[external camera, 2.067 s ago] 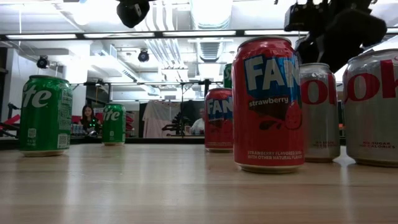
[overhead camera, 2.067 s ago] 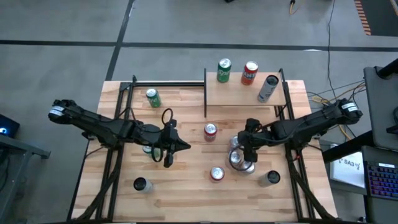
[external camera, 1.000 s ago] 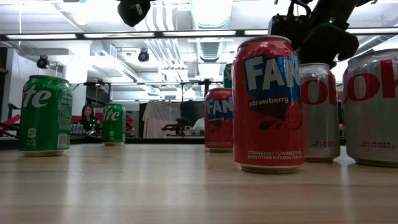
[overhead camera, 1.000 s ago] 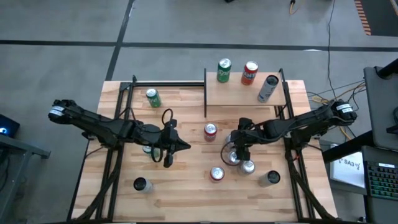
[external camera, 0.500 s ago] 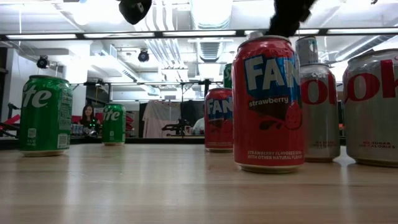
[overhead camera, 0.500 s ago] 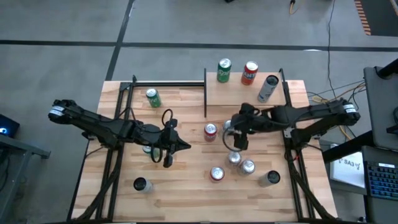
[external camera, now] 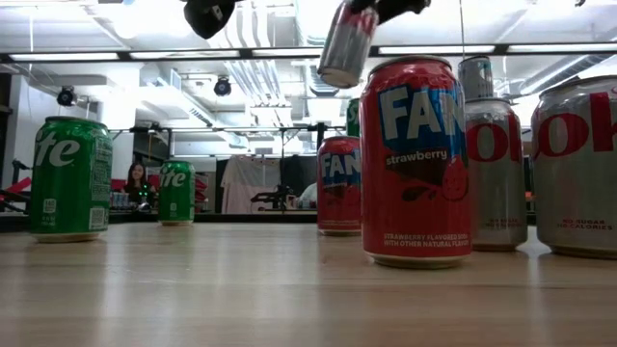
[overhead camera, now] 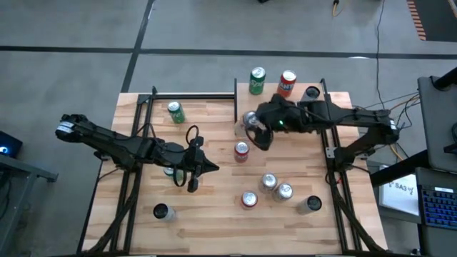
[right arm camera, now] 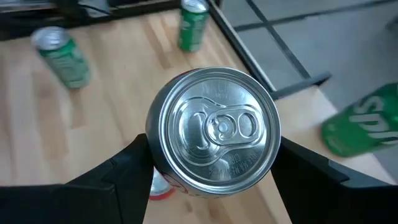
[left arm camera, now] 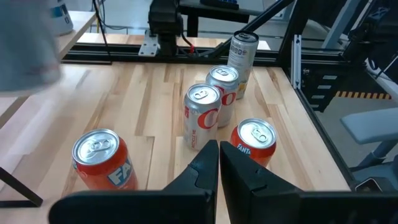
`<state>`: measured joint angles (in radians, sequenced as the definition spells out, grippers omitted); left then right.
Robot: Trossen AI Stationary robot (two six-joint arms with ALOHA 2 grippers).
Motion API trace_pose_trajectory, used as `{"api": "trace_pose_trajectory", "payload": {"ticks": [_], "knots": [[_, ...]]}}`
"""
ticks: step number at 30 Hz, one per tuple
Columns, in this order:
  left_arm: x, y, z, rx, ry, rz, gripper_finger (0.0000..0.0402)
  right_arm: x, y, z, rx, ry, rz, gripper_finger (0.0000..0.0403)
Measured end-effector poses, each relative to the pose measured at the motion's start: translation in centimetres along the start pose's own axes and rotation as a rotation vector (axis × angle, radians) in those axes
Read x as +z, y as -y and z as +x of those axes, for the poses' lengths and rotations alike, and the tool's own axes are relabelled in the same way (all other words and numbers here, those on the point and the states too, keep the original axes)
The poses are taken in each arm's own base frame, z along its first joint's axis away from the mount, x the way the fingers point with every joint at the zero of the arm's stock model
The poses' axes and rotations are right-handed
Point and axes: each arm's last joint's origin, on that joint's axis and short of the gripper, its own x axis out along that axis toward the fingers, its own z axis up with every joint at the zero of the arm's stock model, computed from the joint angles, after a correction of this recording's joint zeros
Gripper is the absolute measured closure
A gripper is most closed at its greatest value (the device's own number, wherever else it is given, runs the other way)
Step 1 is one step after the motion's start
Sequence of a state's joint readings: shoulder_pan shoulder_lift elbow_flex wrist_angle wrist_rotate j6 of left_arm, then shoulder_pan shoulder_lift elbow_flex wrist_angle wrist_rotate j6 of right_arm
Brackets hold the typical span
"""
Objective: Place canned beverage on shelf
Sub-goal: Put the top silver soda can on the shelf
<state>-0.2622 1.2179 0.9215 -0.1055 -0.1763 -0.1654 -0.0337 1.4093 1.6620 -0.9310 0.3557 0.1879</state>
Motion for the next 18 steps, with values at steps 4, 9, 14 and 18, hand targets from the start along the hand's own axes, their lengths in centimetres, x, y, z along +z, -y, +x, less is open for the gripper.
{"api": "trace_pose_trajectory", "payload": {"ticks": [4,9,14,18], "knots": [[0.0,0.0,0.0,0.0,-0.002,0.001,0.0402,1.4,1.1,1.5,-0.065,-0.088,-0.009,0.0136],[-0.1,0.0,0.0,0.001,-0.01,0.002,0.0402,2.6,2.6,3.2,-0.126,-0.194,-0.002,0.0136],[-0.2,0.0,0.0,0.002,-0.017,0.014,0.0402,3.4,3.6,4.3,-0.157,-0.217,0.031,0.0136],[-0.2,0.0,0.0,0.002,-0.017,0.036,0.0402,3.4,4.5,4.5,-0.151,-0.227,0.035,0.0136]]}}
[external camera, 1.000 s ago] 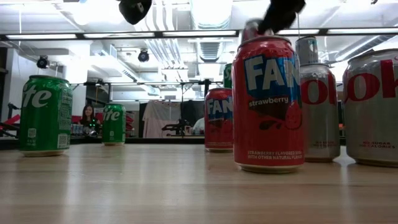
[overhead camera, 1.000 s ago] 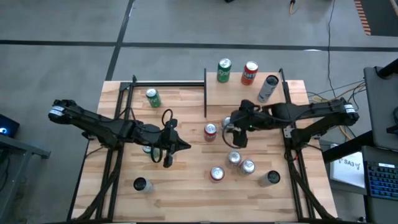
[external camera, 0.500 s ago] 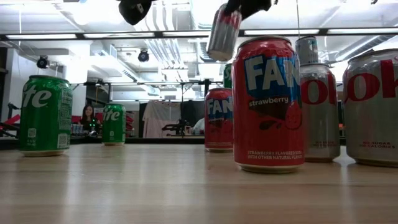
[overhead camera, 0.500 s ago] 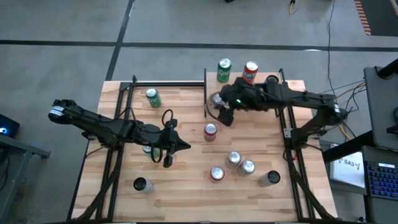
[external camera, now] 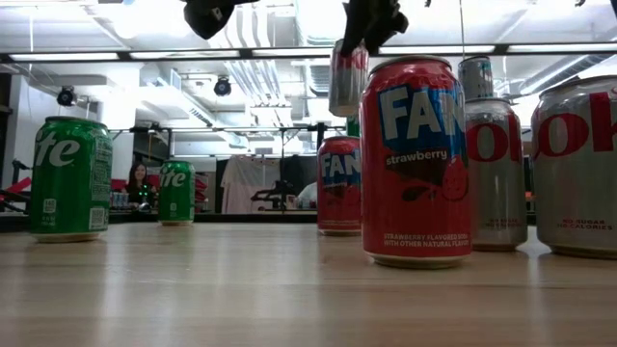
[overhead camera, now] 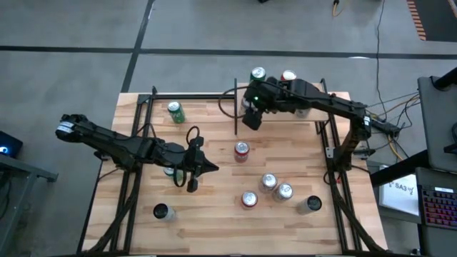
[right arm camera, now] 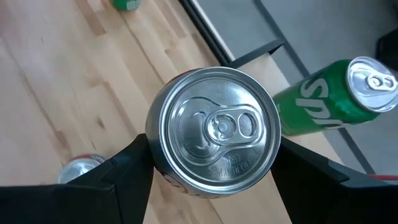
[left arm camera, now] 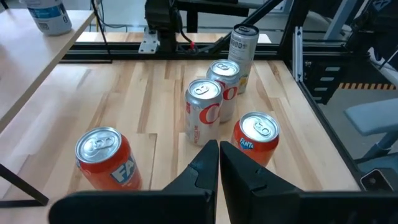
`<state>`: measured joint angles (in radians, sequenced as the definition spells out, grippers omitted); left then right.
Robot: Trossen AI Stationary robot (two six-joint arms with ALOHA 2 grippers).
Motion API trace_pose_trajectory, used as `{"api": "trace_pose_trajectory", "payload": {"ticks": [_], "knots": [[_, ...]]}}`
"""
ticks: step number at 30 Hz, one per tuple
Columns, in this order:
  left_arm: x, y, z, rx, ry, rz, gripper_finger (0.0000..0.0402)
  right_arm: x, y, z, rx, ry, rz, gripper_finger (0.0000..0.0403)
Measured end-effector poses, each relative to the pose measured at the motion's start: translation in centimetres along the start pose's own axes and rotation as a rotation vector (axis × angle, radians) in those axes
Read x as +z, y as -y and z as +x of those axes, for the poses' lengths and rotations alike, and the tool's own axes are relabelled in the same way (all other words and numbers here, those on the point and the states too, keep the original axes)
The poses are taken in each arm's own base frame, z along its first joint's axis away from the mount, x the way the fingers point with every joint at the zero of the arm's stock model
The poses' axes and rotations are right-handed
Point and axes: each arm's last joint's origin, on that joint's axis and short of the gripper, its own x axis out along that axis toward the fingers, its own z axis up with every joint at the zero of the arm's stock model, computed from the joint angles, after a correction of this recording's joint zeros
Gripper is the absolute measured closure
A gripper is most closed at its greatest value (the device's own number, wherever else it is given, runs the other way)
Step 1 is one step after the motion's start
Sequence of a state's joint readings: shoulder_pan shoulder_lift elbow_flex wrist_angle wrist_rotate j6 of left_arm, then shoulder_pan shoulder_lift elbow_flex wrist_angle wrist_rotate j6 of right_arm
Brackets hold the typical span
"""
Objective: Place canned beverage on shelf
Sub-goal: Put the top silver soda can on the shelf
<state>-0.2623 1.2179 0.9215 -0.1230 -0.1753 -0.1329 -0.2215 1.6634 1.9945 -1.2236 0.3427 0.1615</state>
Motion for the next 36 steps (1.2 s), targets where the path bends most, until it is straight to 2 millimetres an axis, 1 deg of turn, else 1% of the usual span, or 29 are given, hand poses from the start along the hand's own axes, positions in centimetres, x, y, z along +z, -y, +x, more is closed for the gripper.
{"api": "trace_pose_trajectory", "payload": {"ticks": [4,9,12,20,25,36], "knots": [[0.0,0.0,0.0,0.0,0.001,0.024,0.0402,-0.1,1.1,0.6,0.025,-0.034,0.011,0.0136],[0.0,0.0,0.0,0.0,0.003,0.062,0.0402,0.0,2.5,1.3,0.004,-0.047,0.044,0.0136],[0.1,0.0,-0.1,0.0,0.005,0.088,0.0402,-0.2,2.9,1.9,-0.009,-0.067,0.053,0.0136],[0.4,-0.1,-0.7,-0.001,0.03,0.181,0.0402,-1.0,2.7,3.4,-0.012,-0.113,0.058,0.0136],[0.7,-0.2,-1.4,0.0,0.052,0.215,0.0402,-1.1,2.6,3.8,-0.014,-0.111,0.065,0.0136],[-0.1,-0.4,-2.3,-0.002,0.147,0.196,0.0402,-1.0,2.4,4.6,-0.017,-0.076,0.098,0.0136]]}}
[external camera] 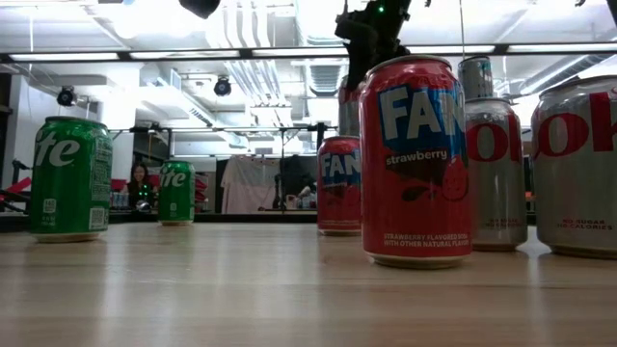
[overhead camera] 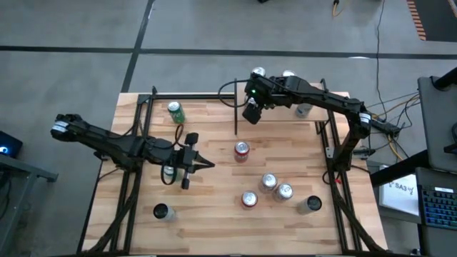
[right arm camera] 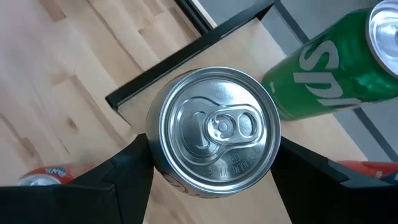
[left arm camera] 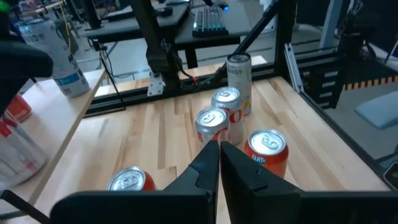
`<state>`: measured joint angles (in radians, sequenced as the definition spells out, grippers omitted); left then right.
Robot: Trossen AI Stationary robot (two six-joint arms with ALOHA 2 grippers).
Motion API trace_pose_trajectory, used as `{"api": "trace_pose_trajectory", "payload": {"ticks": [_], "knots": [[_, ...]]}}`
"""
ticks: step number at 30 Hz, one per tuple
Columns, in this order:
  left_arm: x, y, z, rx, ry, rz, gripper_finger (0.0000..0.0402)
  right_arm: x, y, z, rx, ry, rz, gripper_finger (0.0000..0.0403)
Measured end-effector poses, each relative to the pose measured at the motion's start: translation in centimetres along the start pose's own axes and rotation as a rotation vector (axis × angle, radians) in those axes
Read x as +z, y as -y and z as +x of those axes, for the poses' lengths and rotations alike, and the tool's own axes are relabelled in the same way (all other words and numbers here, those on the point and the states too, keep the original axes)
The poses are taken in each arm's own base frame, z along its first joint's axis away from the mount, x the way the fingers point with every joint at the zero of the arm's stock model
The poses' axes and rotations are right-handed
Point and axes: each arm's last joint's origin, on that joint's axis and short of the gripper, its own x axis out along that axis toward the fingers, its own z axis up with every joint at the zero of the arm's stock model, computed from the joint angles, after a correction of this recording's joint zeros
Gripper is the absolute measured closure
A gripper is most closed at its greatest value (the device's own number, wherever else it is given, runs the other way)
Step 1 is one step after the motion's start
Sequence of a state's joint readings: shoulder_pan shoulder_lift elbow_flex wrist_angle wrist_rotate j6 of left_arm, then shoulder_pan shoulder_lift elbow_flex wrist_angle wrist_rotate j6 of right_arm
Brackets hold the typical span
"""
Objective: Place canned beverage on shelf
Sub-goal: Put the top silver soda can on the shelf
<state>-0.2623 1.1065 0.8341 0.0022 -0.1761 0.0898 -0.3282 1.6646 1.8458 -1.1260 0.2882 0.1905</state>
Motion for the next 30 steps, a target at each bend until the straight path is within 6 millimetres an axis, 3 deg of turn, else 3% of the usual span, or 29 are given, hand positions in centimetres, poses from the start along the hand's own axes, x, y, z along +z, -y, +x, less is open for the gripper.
{"api": "trace_pose_trajectory", "payload": {"ticks": [30], "knots": [[0.34,-0.14,-0.6,0.002,0.02,0.006,0.0402,0.31,-0.09,0.03,0.01,0.032,-0.01,0.0129]]}}
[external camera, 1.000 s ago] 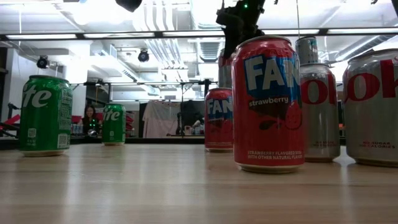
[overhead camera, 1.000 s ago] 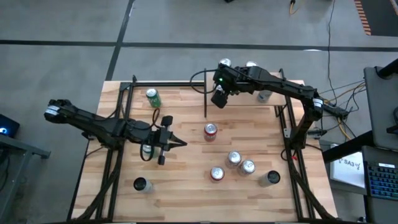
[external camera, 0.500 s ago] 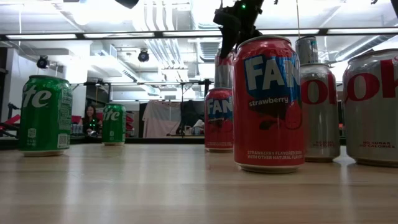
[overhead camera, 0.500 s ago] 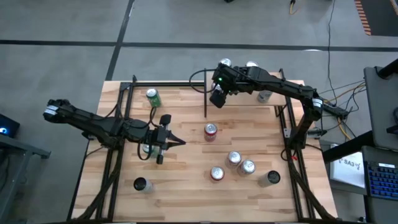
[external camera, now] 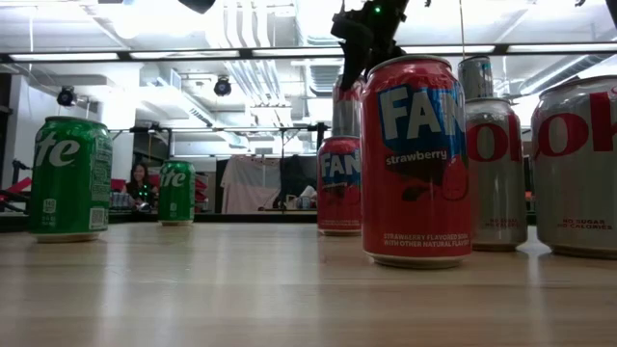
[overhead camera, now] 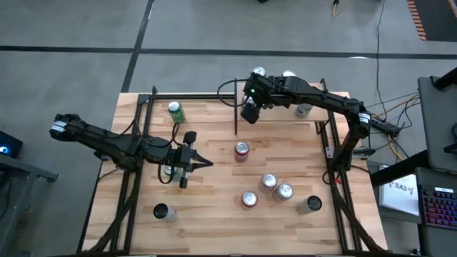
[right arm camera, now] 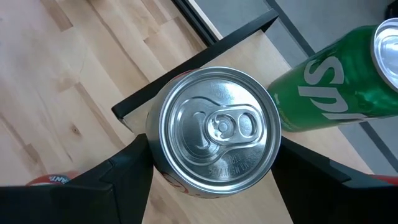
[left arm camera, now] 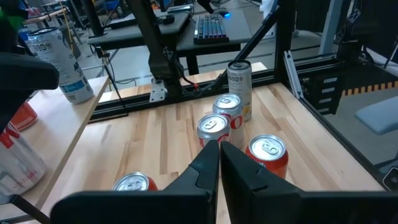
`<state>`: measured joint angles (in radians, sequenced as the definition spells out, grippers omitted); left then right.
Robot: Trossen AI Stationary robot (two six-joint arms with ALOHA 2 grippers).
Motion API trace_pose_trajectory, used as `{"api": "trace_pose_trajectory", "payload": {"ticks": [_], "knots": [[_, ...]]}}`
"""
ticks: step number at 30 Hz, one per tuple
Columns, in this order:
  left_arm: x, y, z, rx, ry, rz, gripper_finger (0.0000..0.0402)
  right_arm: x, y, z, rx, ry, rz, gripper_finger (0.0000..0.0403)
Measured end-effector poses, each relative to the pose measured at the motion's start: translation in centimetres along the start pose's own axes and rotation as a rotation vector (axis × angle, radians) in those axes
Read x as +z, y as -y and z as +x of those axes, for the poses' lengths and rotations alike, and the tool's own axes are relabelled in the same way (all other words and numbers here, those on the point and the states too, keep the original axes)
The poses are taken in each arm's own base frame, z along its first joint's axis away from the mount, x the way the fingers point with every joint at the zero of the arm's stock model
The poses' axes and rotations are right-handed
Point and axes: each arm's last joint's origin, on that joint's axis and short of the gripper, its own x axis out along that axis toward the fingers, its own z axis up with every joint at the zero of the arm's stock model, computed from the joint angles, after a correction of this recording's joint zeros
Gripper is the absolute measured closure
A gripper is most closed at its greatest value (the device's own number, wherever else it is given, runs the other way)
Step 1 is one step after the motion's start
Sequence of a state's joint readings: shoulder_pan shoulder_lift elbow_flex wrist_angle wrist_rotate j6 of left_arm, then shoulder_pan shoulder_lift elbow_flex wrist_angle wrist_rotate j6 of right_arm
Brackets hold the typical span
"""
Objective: Place canned beverage on shelf
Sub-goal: Put the top silver soda can on the shelf
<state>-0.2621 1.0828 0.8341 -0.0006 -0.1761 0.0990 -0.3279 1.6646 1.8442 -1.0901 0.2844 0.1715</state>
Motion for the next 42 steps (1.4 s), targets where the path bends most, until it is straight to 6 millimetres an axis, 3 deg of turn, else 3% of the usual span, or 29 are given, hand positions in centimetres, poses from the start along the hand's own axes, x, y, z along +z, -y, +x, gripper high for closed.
{"api": "trace_pose_trajectory", "payload": {"ticks": [12,29,42], "knots": [[0.6,-0.7,-1.1,0.144,0.013,0.214,0.0402,-0.4,0.1,0.0,-0.016,-0.035,0.059,0.0129],[0.5,-1.1,-3.7,0.155,0.054,0.207,0.0402,-0.4,-0.1,0.1,0.012,-0.035,0.096,0.0128],[0.4,-1.1,-3.5,0.154,0.05,0.208,0.0402,-0.3,-0.2,0.3,-0.009,-0.028,0.085,0.0128]]}}
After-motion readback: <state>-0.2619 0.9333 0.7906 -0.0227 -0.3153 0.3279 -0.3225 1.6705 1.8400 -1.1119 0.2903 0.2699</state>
